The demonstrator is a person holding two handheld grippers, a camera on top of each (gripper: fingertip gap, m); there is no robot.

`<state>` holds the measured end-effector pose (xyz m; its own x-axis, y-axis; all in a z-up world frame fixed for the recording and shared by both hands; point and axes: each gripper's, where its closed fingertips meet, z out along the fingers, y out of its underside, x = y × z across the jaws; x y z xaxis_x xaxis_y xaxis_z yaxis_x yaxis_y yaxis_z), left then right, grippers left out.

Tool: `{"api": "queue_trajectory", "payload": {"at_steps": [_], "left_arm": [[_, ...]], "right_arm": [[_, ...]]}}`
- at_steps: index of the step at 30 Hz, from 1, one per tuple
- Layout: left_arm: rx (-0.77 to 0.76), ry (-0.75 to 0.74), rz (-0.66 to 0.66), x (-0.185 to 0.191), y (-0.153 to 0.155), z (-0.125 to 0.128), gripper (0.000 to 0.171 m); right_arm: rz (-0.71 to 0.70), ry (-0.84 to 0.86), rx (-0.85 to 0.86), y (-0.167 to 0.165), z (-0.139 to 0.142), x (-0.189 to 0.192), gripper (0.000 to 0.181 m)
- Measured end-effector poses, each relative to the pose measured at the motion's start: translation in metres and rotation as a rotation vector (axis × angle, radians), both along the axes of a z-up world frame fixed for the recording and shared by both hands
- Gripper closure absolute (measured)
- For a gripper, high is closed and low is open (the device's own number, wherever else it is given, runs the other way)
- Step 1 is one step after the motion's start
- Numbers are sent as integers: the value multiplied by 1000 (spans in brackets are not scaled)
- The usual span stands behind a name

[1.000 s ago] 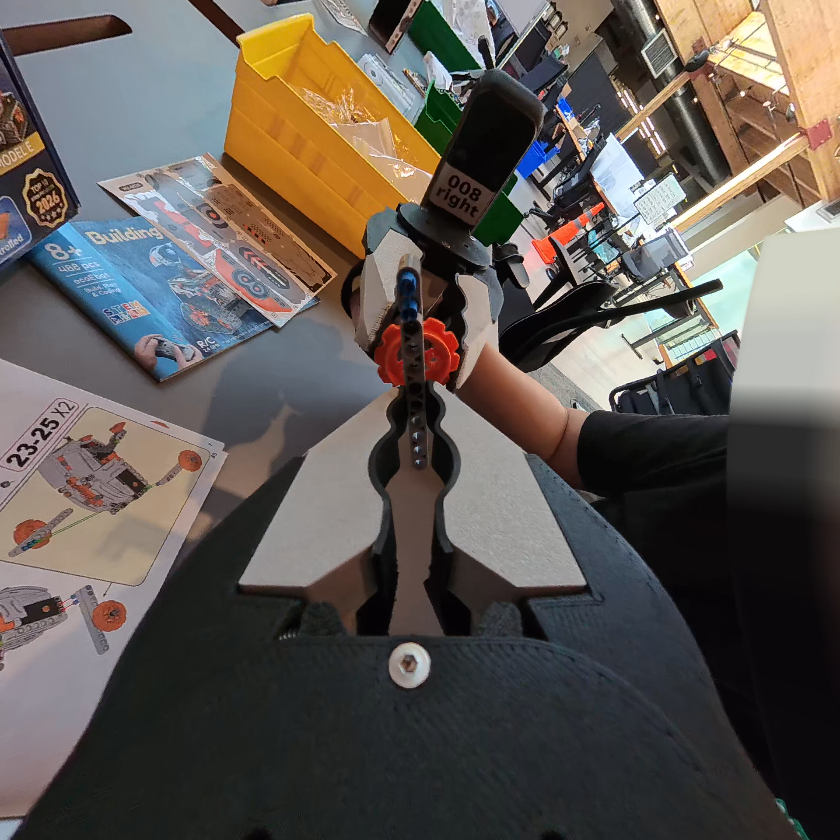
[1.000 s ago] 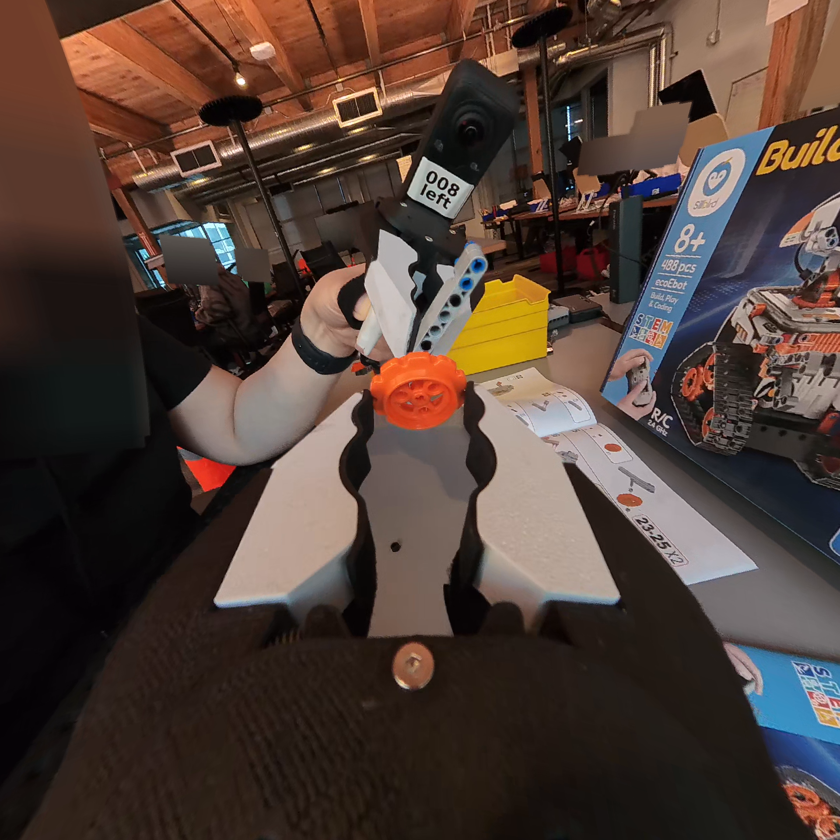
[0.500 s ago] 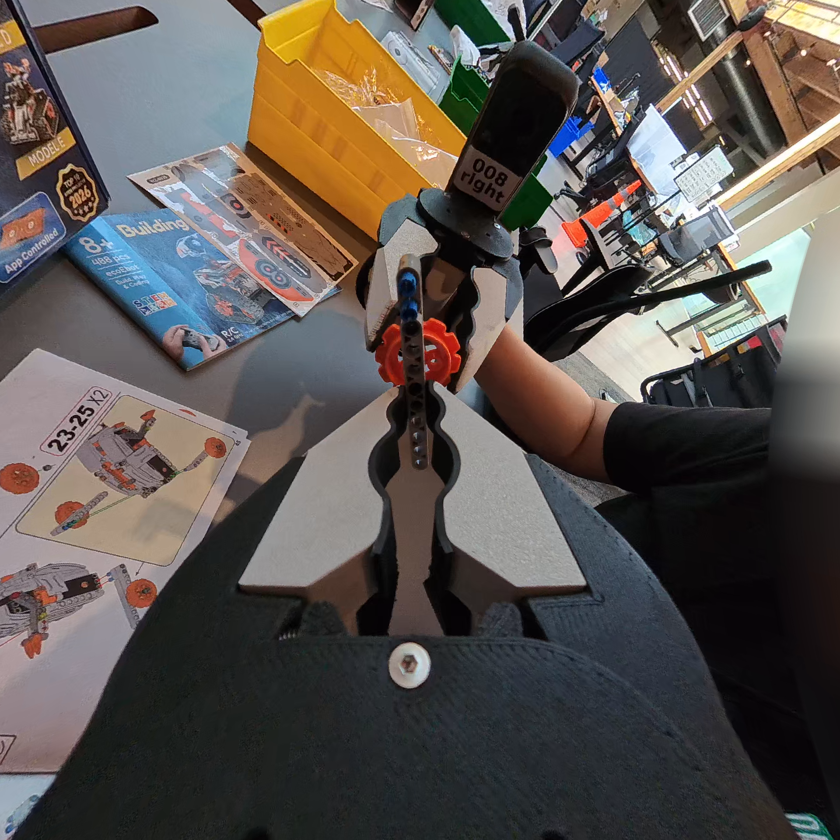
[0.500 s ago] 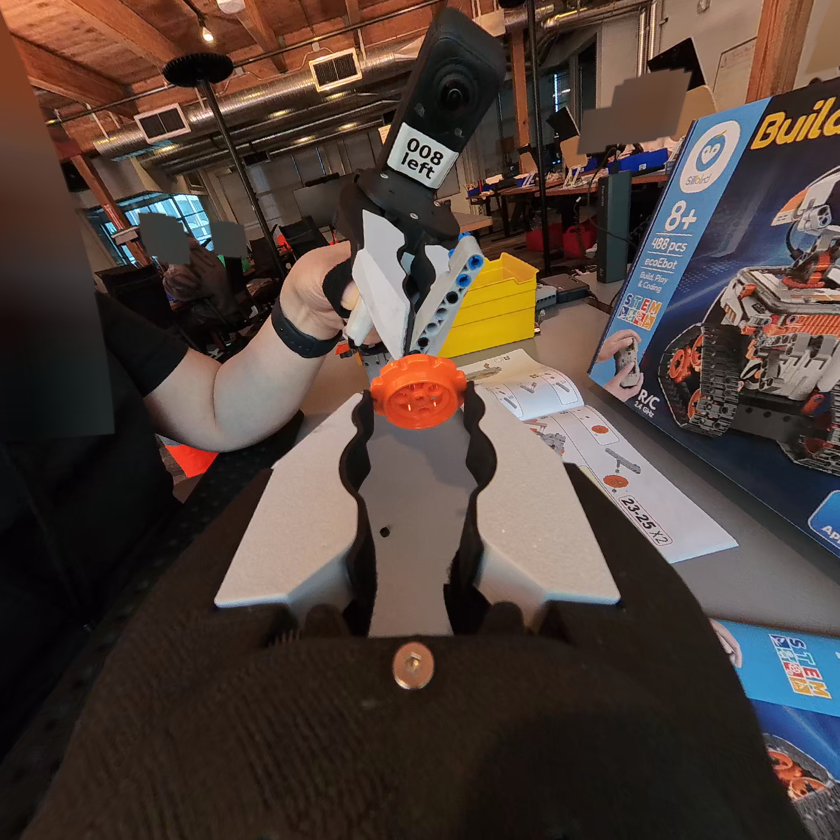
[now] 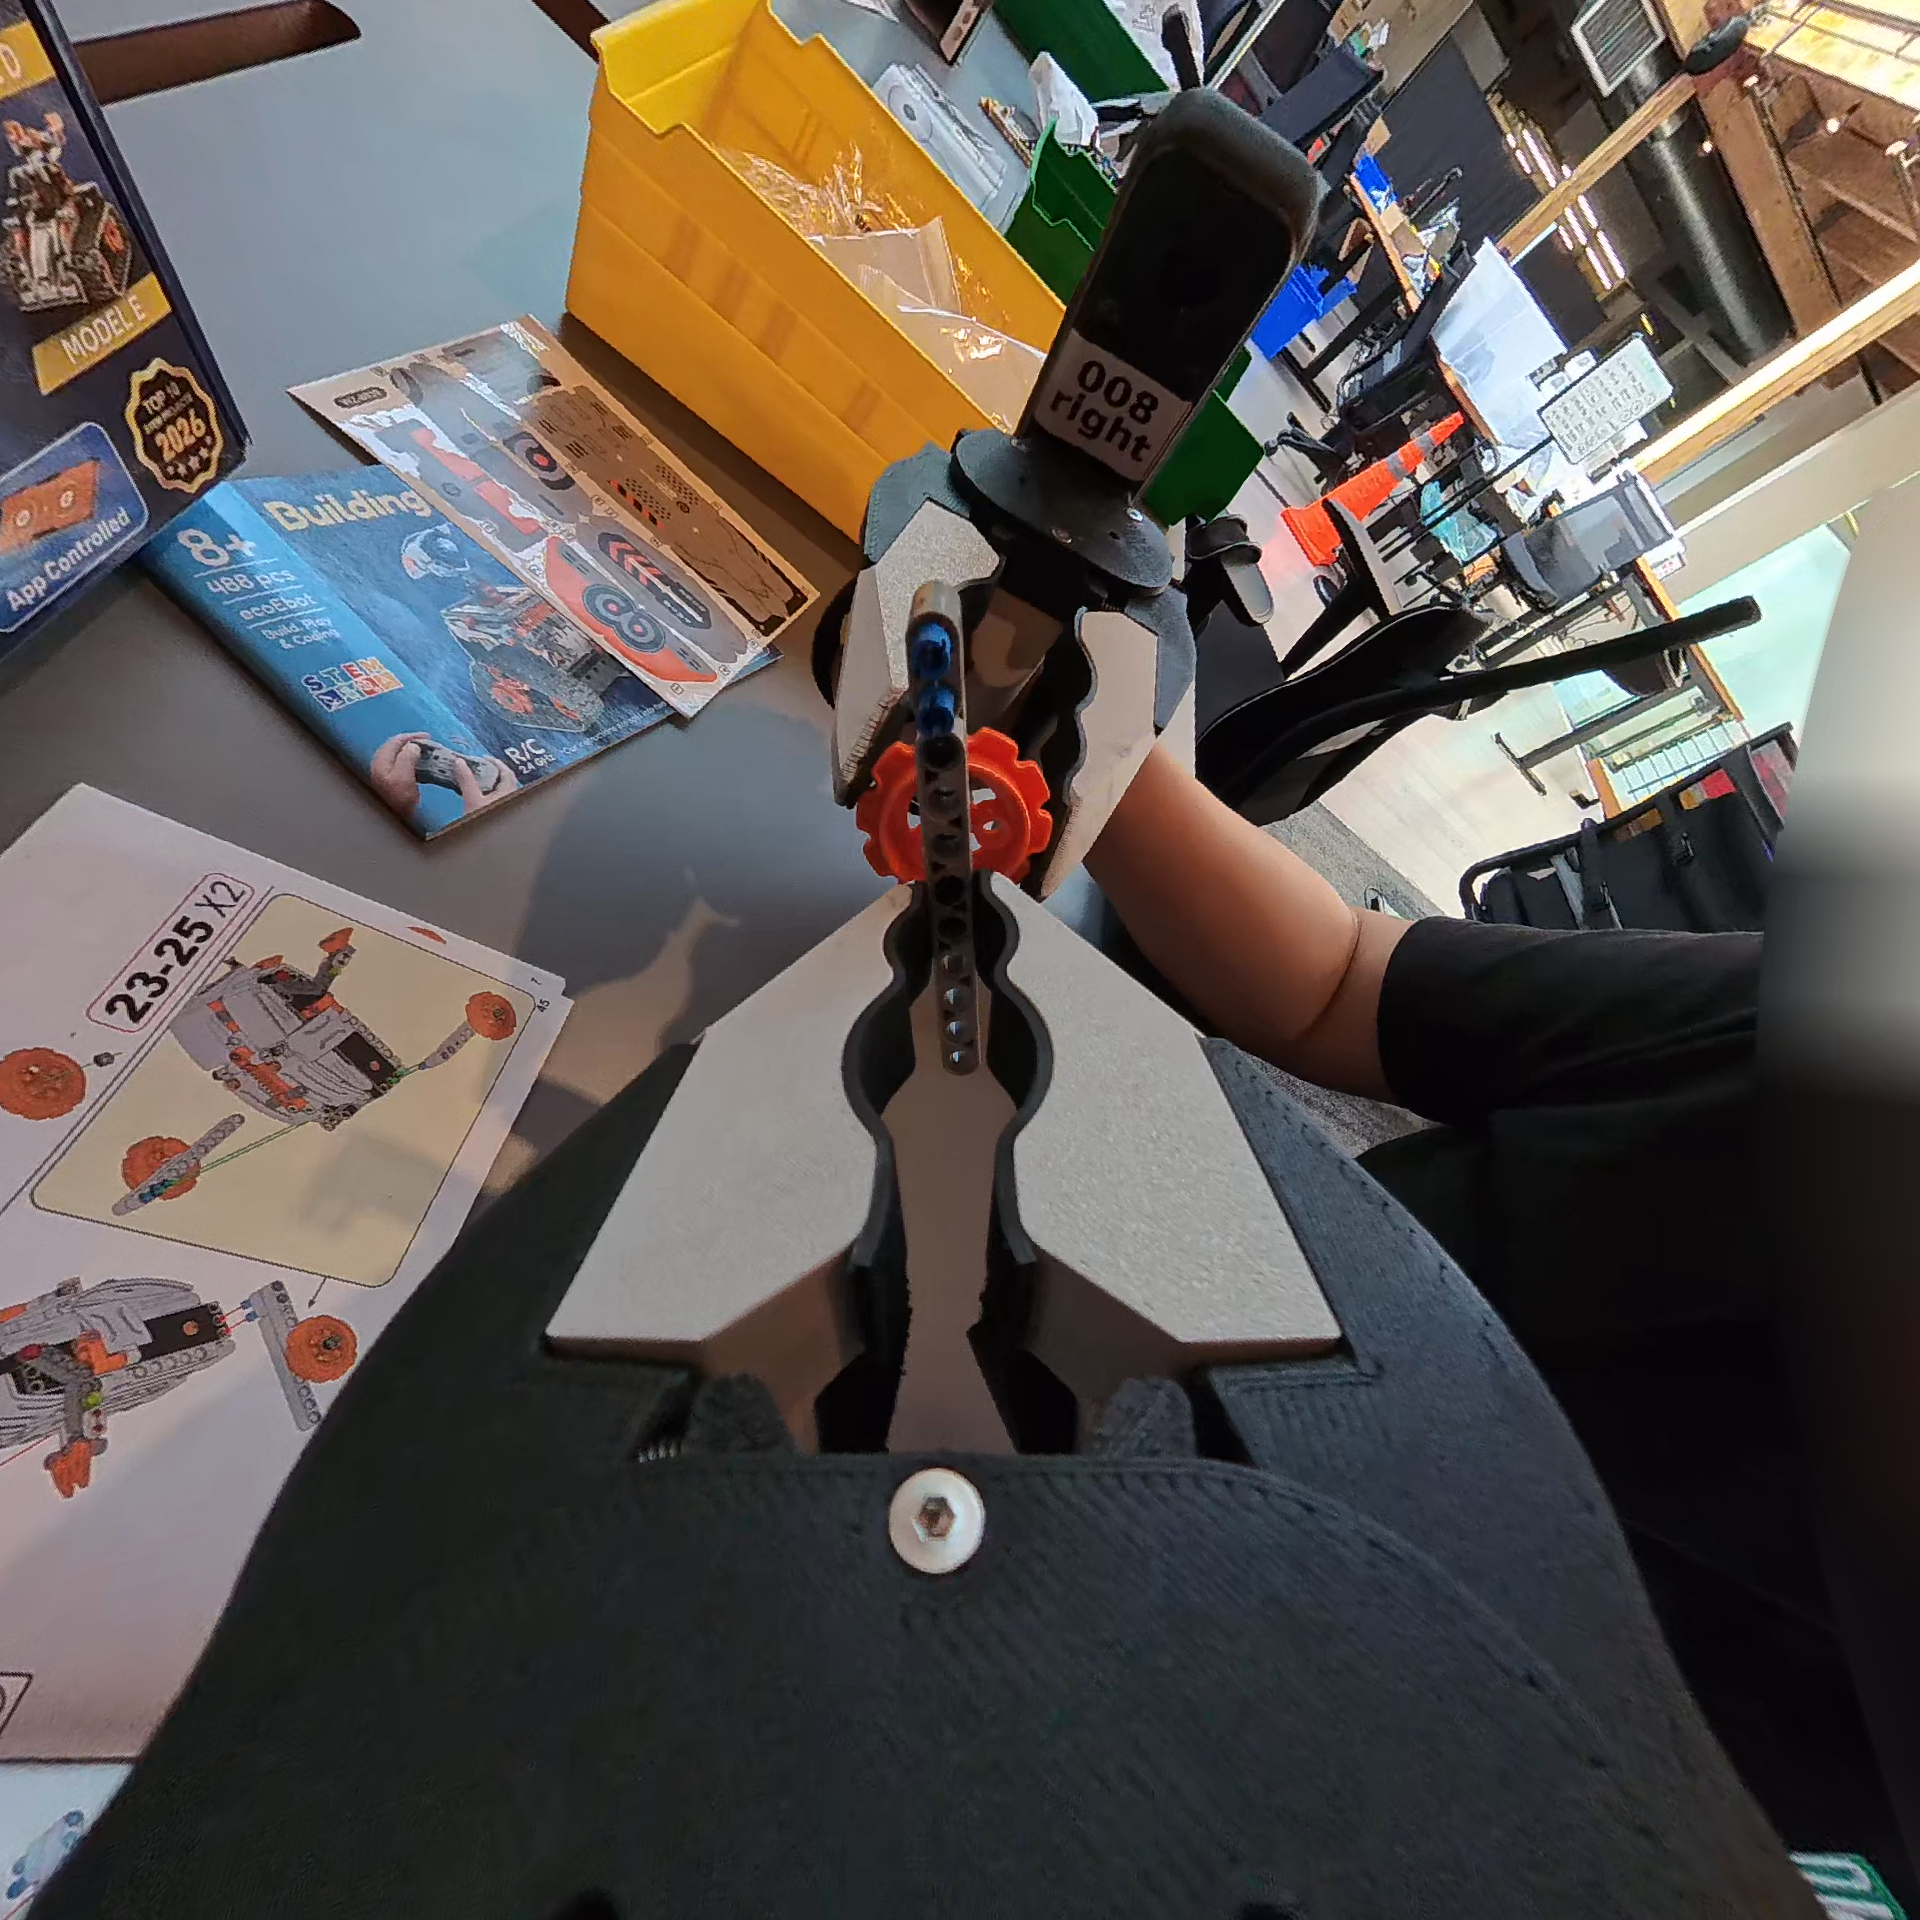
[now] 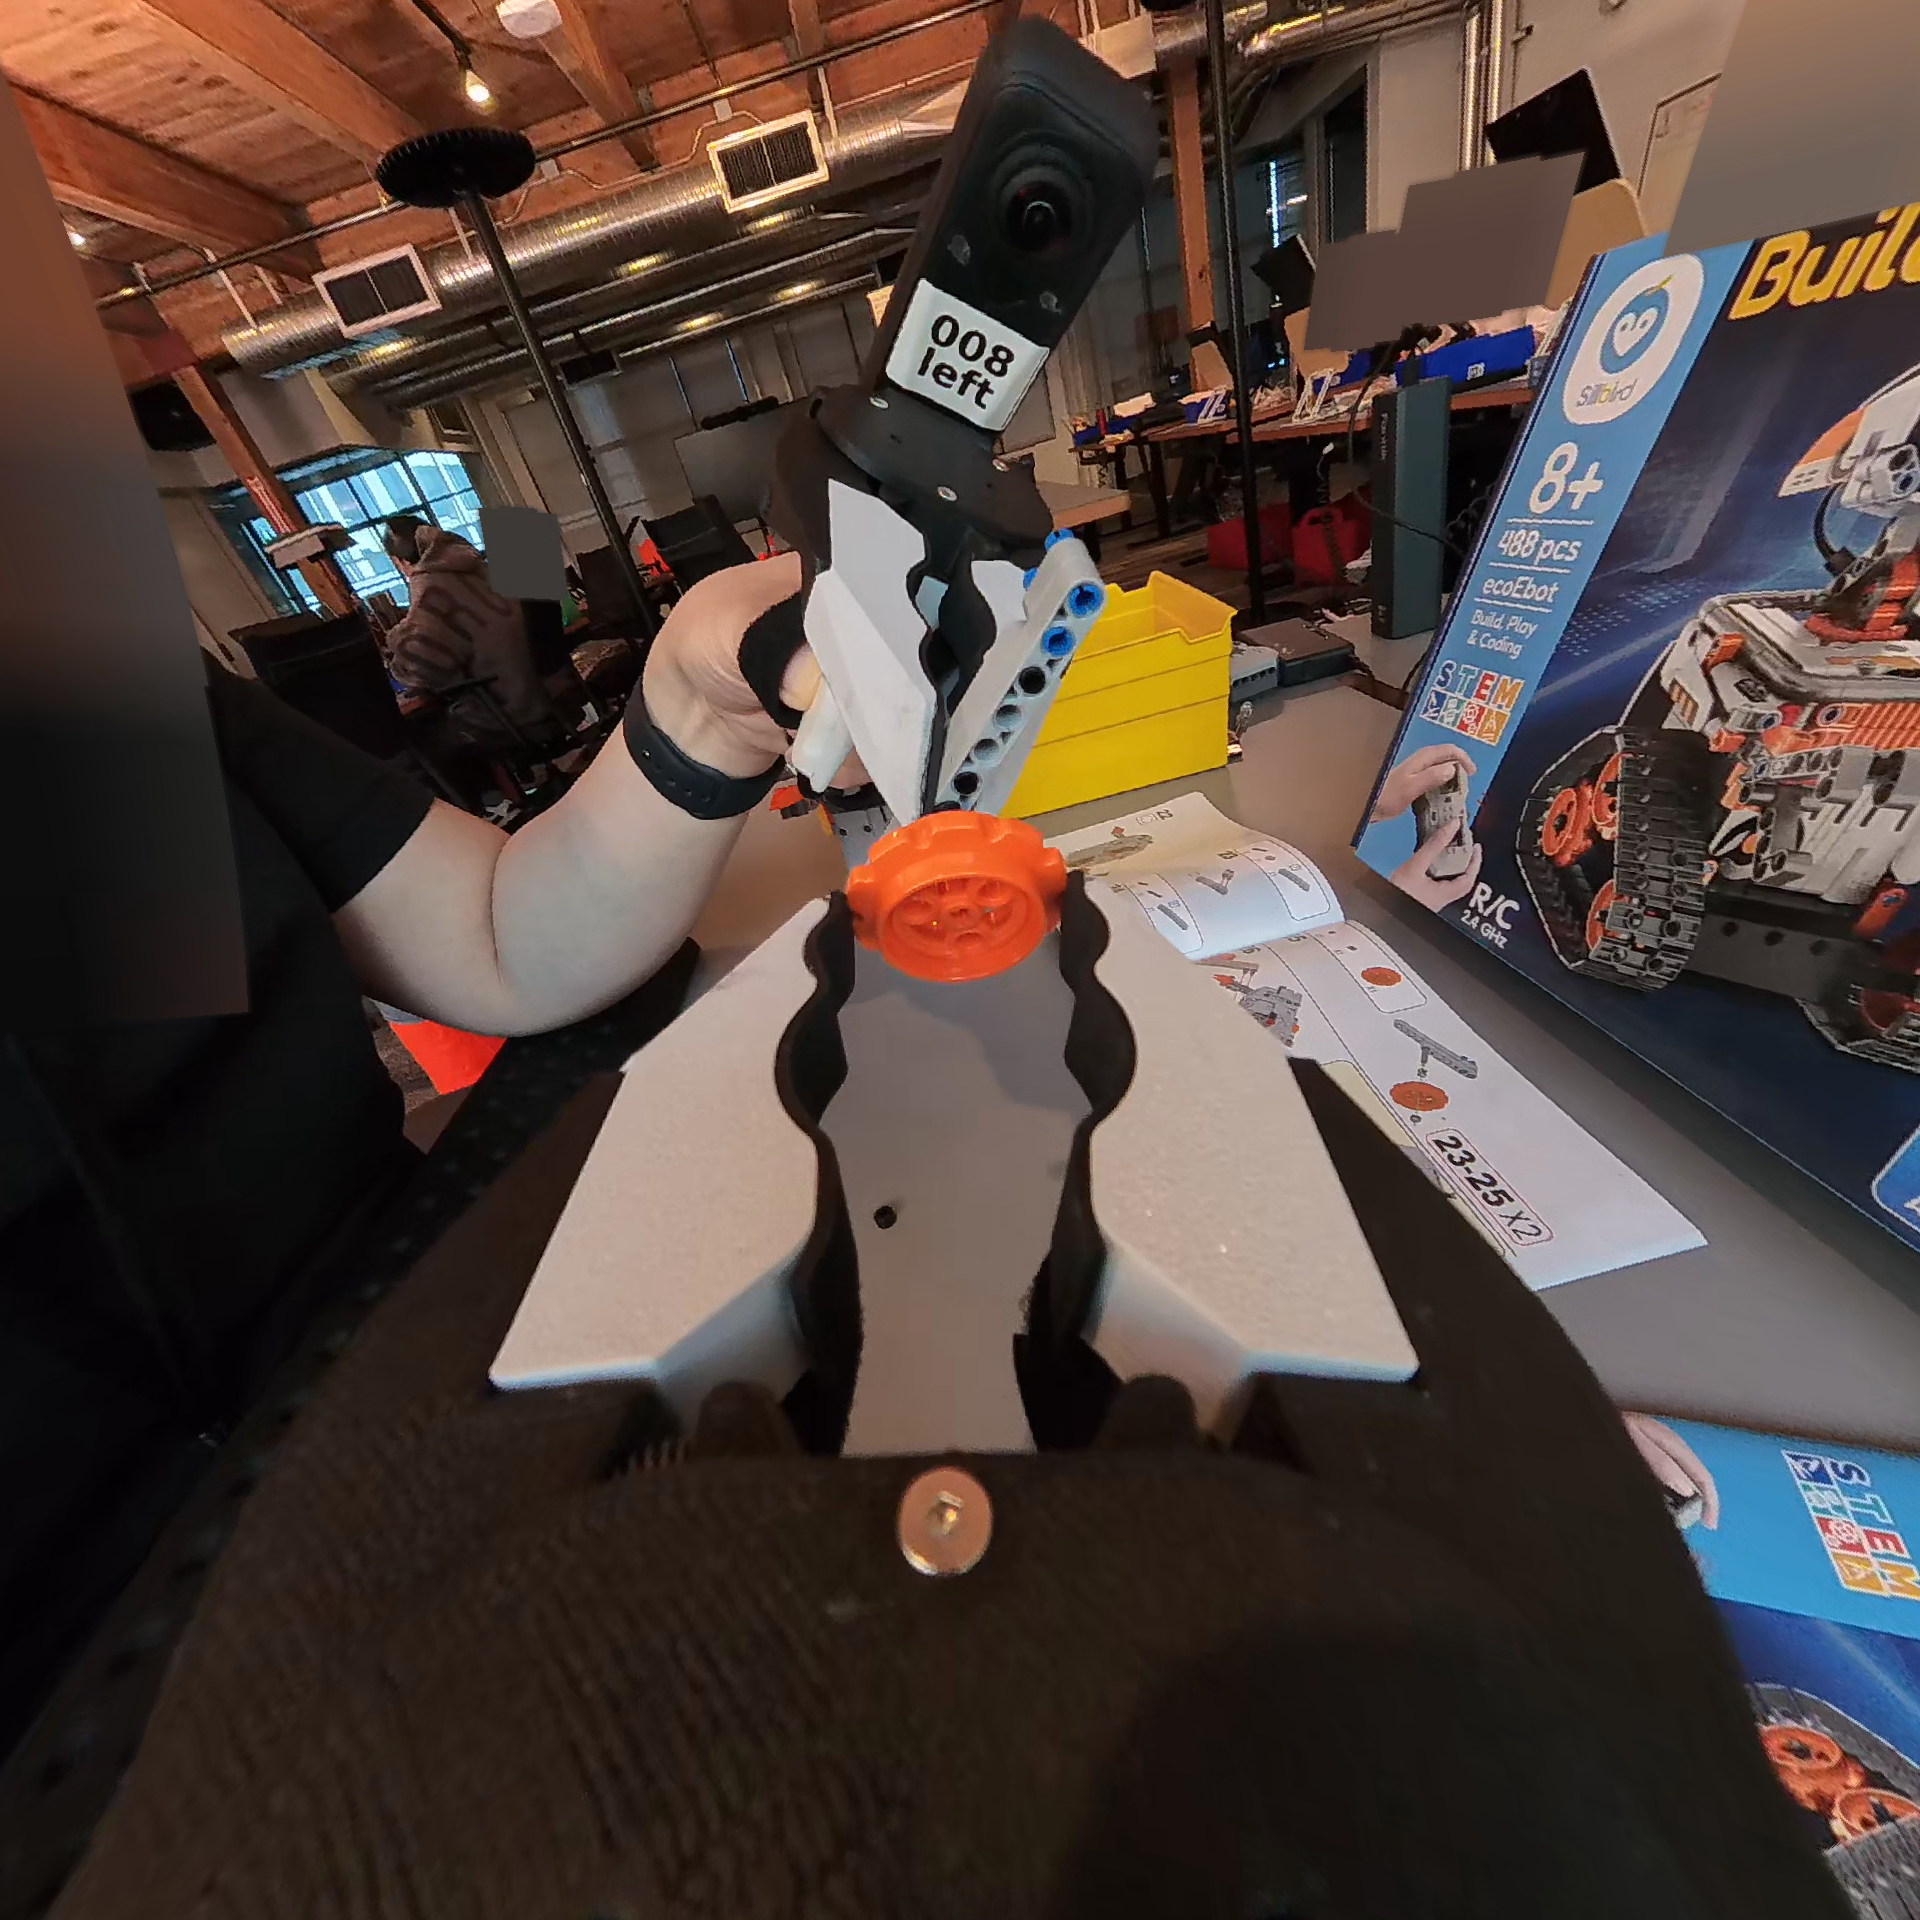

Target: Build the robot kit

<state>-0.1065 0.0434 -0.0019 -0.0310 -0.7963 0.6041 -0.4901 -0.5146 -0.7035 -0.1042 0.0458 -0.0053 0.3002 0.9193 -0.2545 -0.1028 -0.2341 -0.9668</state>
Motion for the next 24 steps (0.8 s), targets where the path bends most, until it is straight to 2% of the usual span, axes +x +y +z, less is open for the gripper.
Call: {"api": "queue_trajectory", "payload": {"at_steps": [7, 14, 24], "left_arm": [[83, -39, 7, 2, 7, 4, 166], [13, -83, 37, -6, 18, 14, 164], [5, -71, 33, -7, 18, 8, 166]], "right_arm": [[-31, 2, -8, 5, 2, 2, 142], [-63, 10, -3, 10, 3, -4, 142], [-84, -16, 3, 12, -1, -6, 142]]}}
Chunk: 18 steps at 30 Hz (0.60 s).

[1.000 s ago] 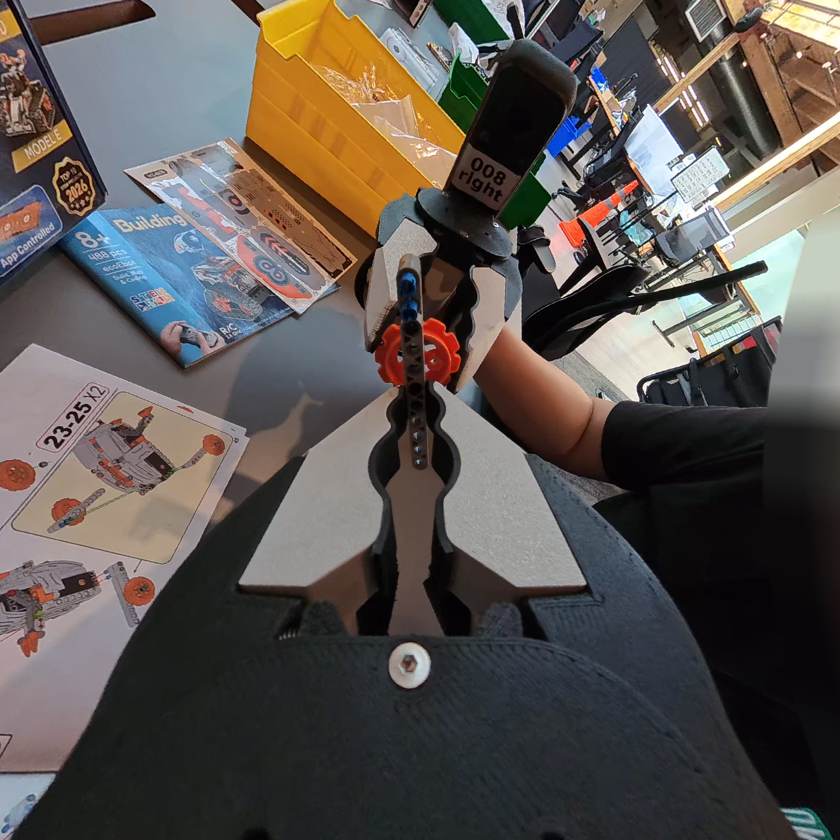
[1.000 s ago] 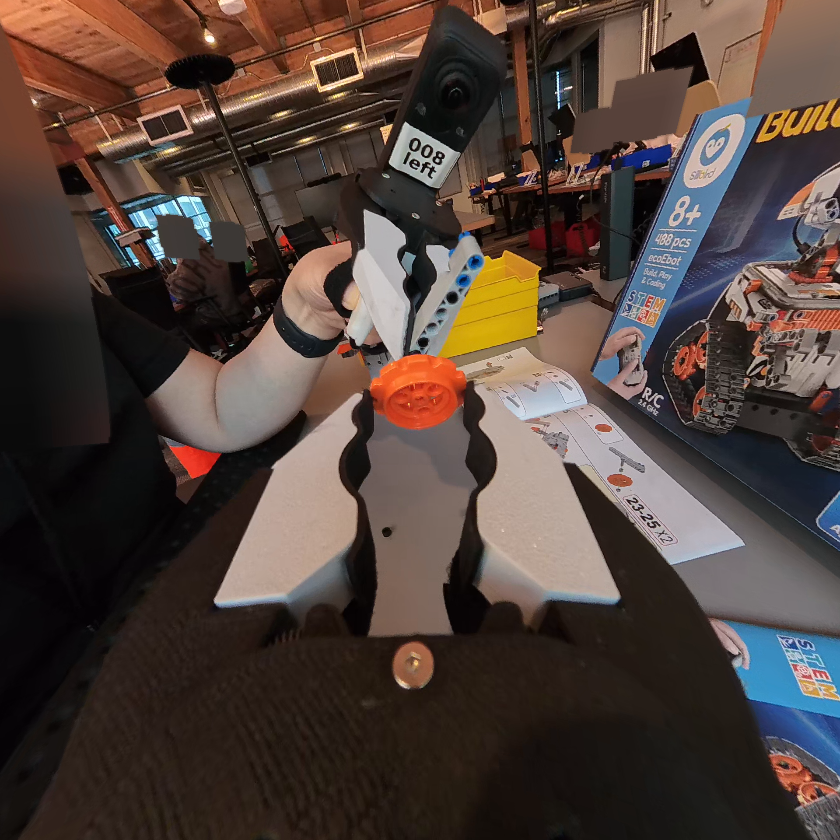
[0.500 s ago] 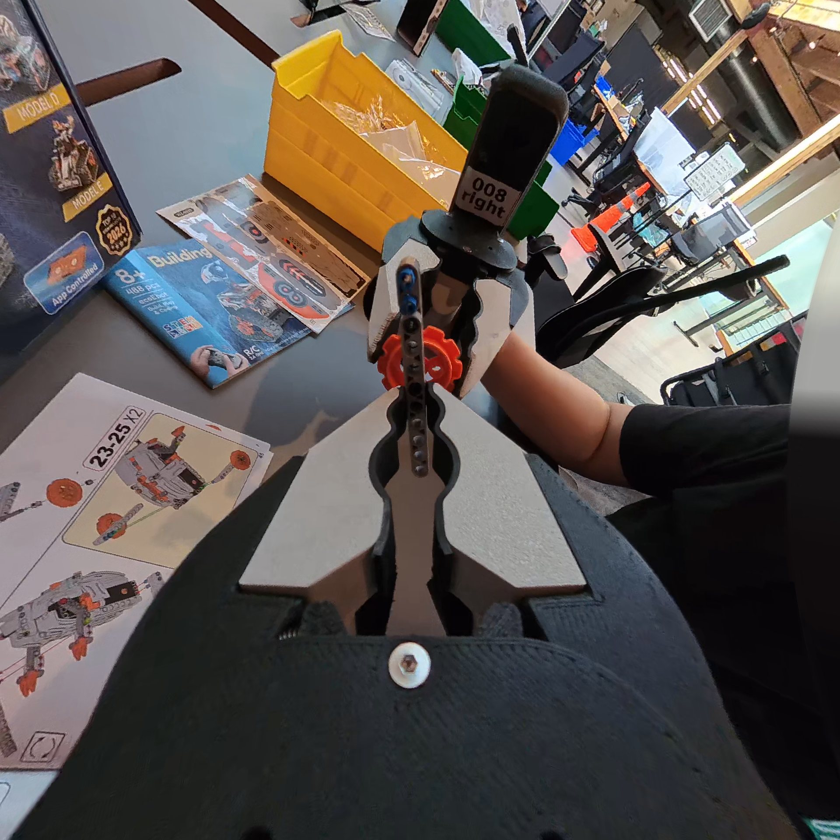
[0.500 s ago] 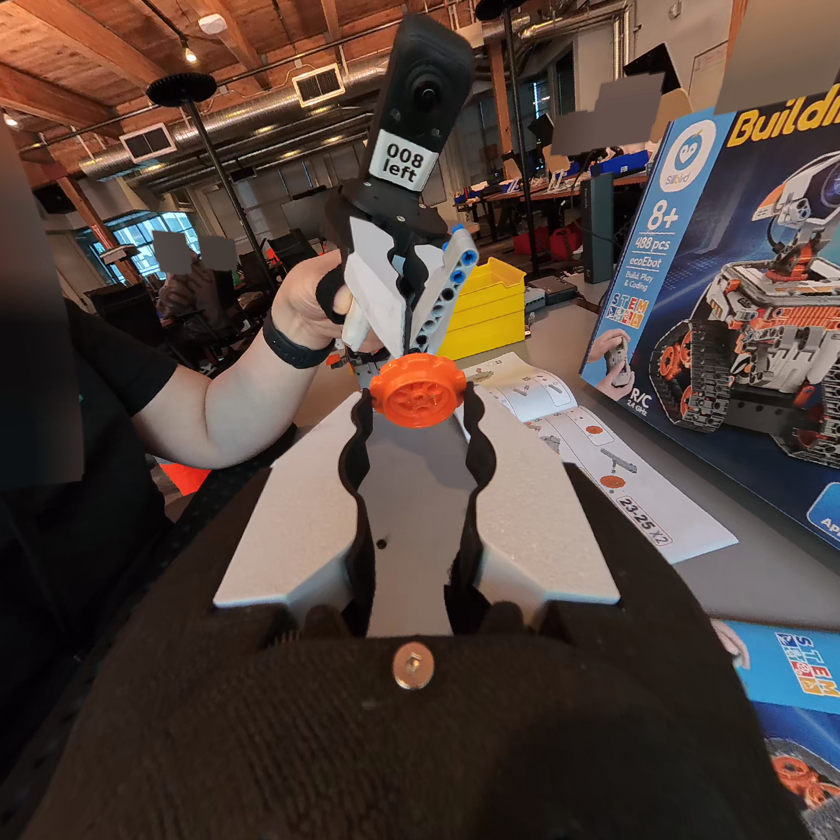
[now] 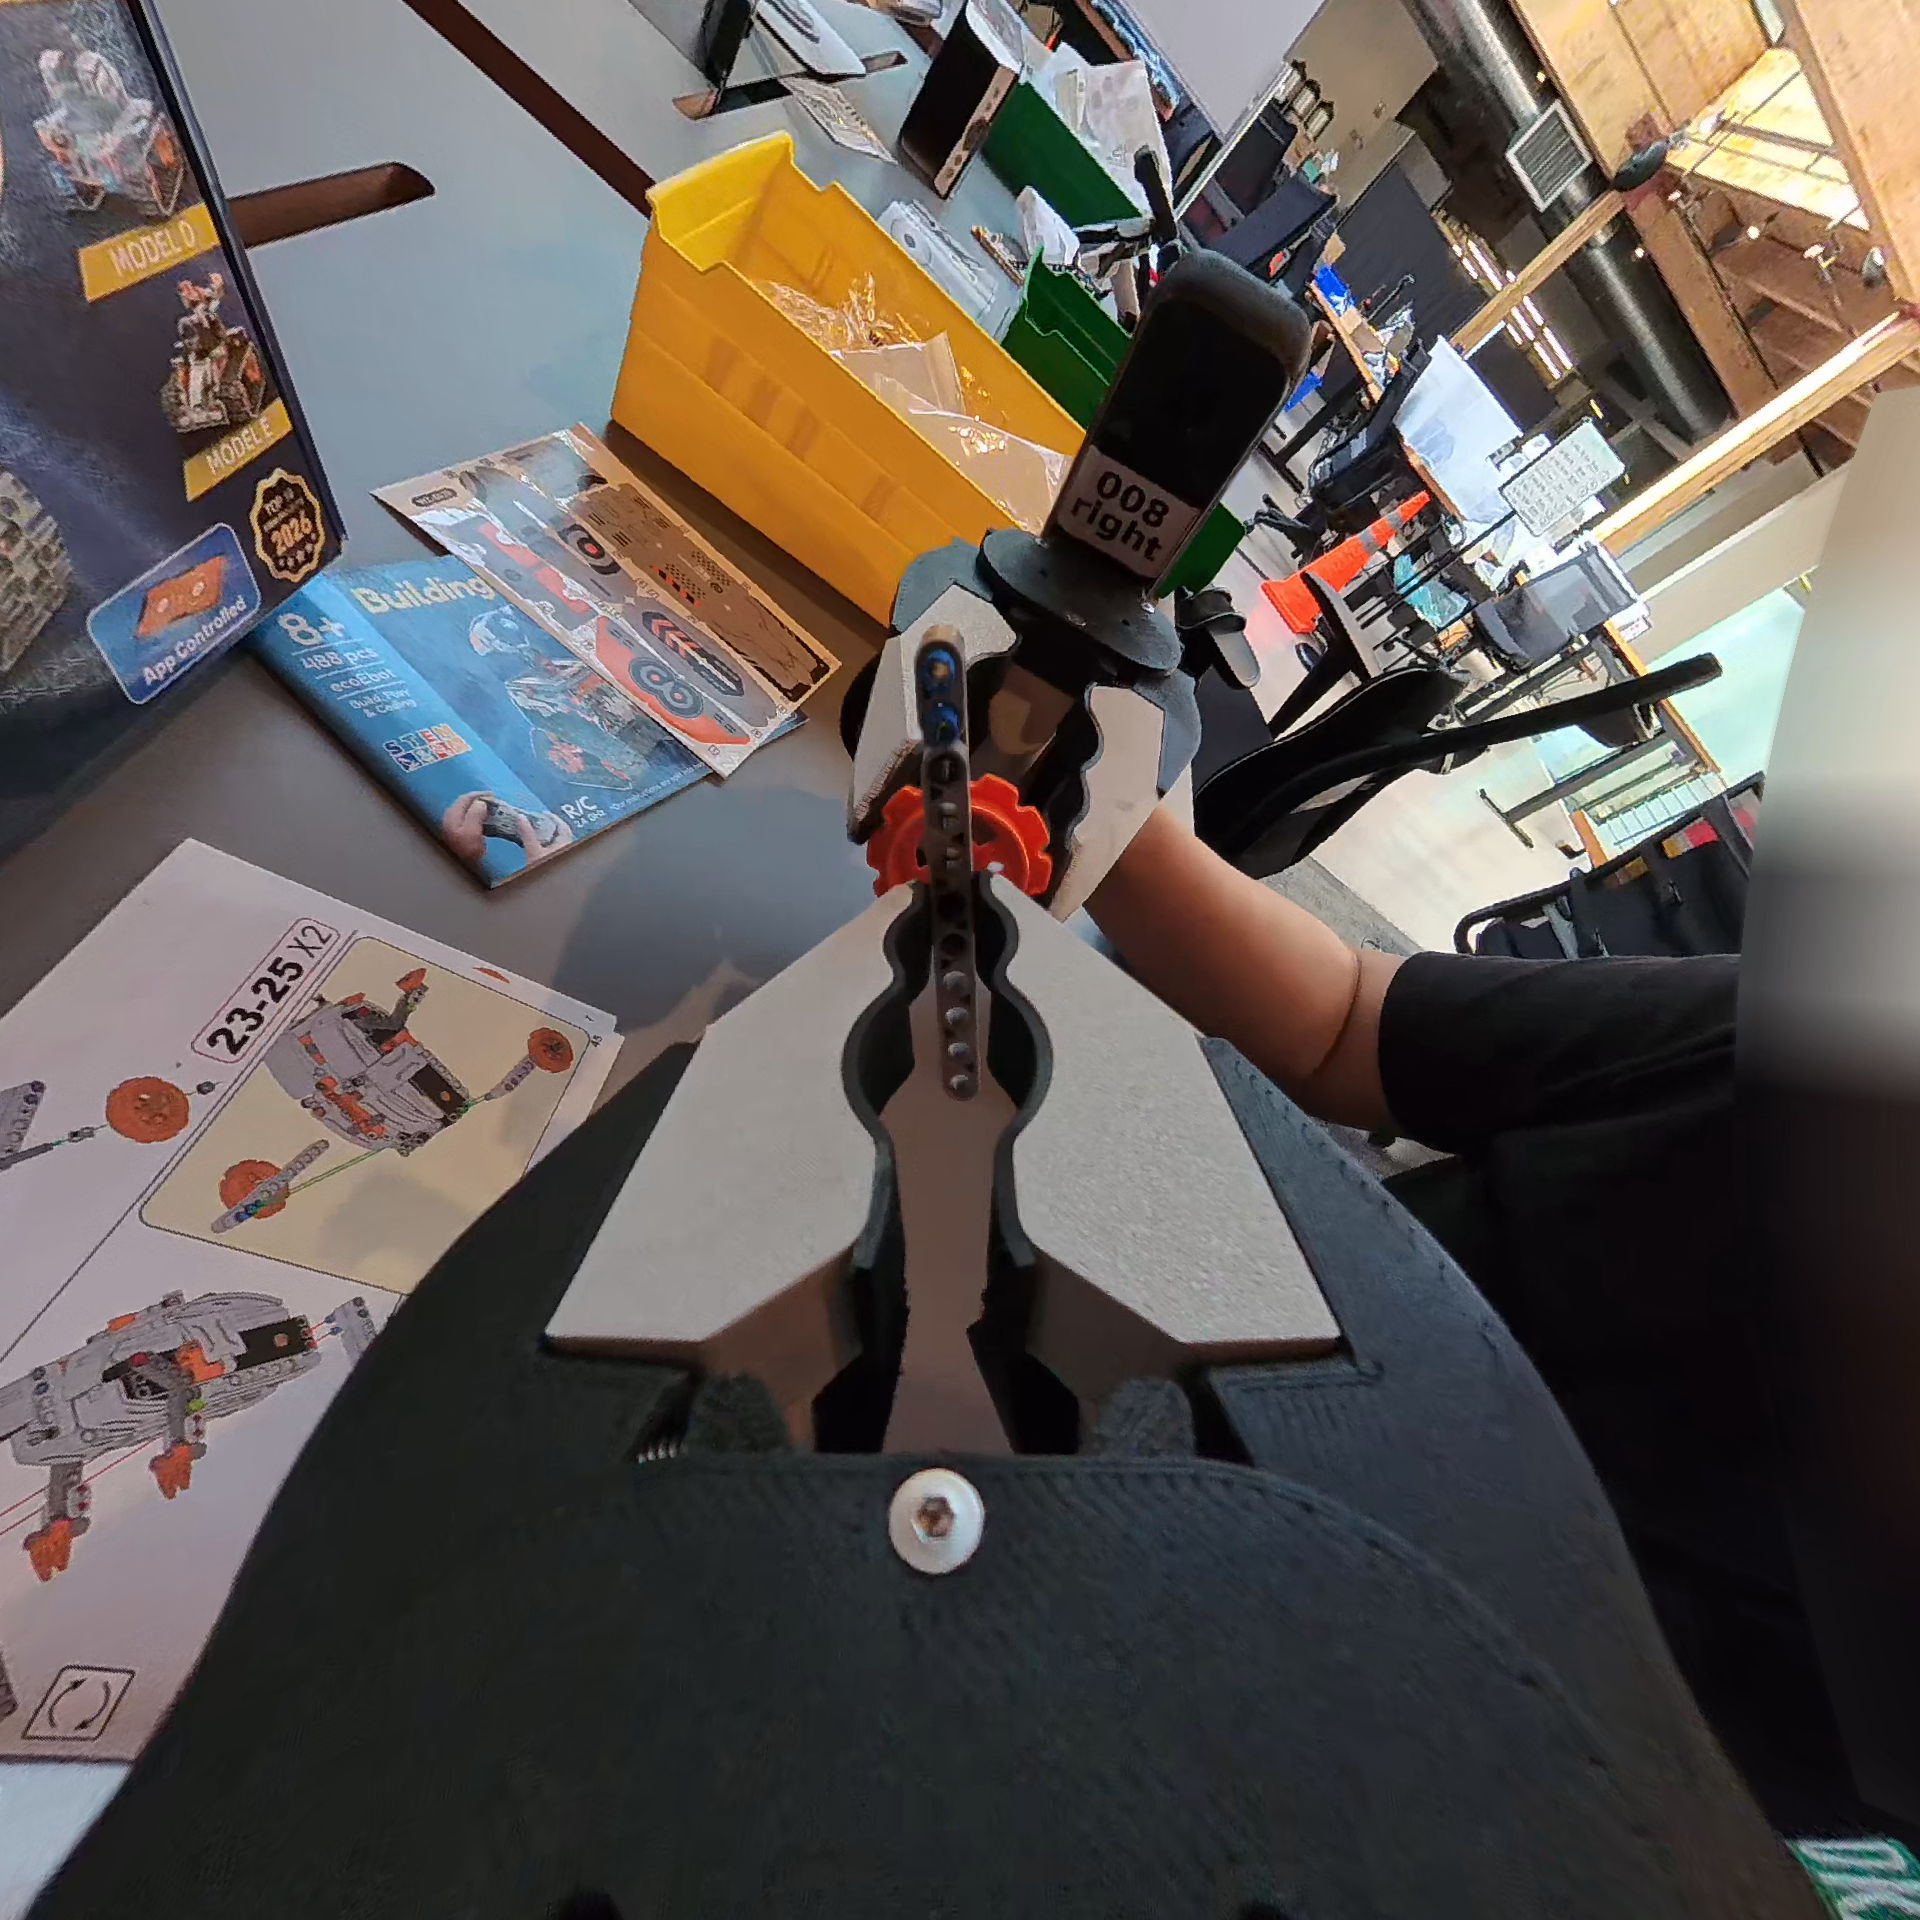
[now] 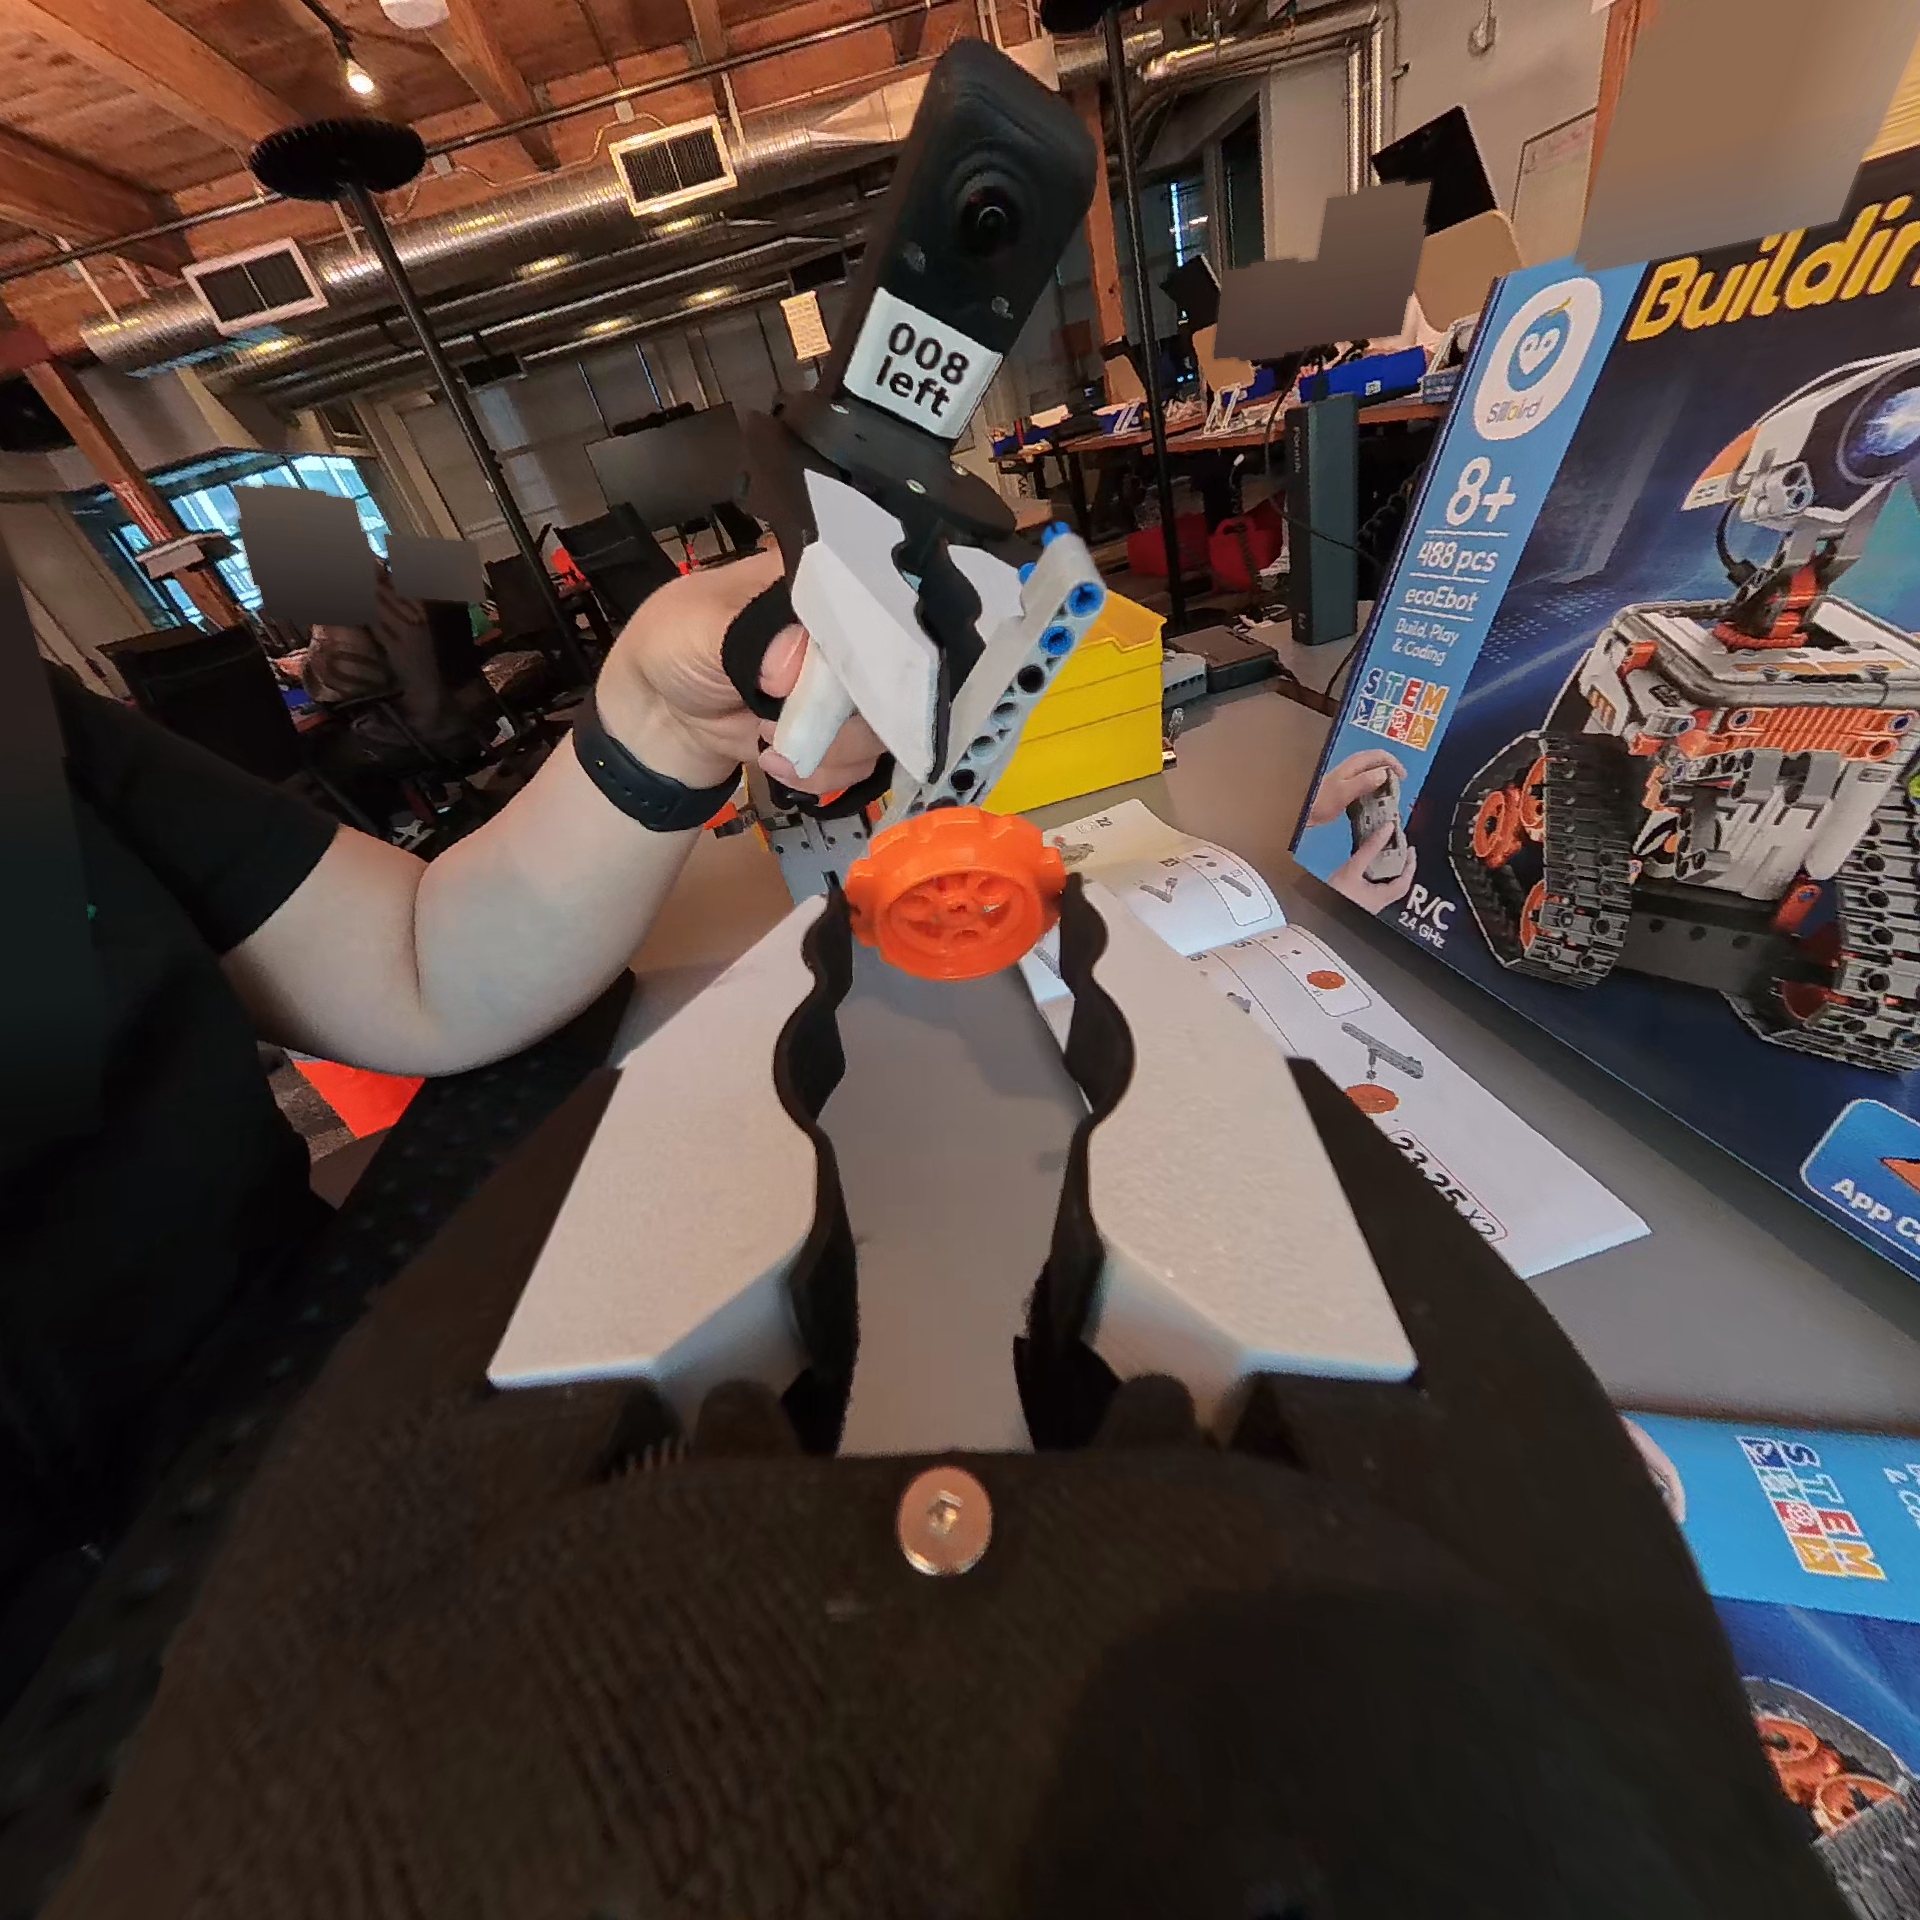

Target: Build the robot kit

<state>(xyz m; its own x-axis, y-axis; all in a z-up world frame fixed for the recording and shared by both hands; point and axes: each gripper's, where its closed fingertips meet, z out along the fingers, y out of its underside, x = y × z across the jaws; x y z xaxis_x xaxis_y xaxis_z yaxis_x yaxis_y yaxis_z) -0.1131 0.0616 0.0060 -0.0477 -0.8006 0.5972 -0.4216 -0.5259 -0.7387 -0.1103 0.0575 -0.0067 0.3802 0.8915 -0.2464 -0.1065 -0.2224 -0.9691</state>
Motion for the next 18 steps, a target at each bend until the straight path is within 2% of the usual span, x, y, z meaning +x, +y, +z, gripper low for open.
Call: {"api": "queue_trajectory", "payload": {"at_steps": [4, 9, 18], "left_arm": [[-18, -68, -14, 3, -5, 10, 166], [-20, -99, -9, 6, -5, 11, 165], [-3, -62, -38, -1, -4, 6, 166]], "right_arm": [[15, 39, 21, -5, 10, 2, 142], [2, 39, 24, -5, 12, 6, 142], [17, 18, 0, -3, 8, 0, 142]]}}
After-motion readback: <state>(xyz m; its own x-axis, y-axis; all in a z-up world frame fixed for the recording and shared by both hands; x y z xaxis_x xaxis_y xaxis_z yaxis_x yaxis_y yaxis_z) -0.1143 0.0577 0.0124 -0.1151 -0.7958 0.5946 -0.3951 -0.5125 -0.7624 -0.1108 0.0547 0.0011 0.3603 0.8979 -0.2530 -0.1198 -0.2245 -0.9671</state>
